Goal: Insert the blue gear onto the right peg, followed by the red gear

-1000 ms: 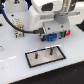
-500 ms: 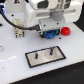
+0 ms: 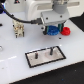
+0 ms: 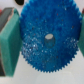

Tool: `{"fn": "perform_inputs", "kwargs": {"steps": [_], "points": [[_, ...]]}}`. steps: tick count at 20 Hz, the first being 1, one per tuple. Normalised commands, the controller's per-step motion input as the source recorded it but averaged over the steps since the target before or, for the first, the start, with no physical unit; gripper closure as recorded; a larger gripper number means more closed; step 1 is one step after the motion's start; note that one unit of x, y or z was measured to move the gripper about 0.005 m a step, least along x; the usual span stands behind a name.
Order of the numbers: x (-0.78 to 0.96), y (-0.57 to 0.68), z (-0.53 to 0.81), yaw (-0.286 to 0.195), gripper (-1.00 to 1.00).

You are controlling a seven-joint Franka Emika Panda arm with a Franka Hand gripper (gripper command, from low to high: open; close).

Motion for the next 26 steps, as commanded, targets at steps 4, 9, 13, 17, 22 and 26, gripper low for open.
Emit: {"fn": "perform_inputs", "kwargs": {"steps": [4, 9, 13, 17, 22, 26], "points": [[0.64, -0.08, 0.49, 0.0, 1.0], [0.76, -0.15, 0.38, 0.0, 1.0], [0.78, -0.26, 0.27, 0.0, 1.0], [0.79, -0.29, 0.2, 0.0, 1.0], [0.74, -0.23, 0.16, 0.0, 1.0], [0.6, -0.16, 0.03, 0.0, 1.0]]}}
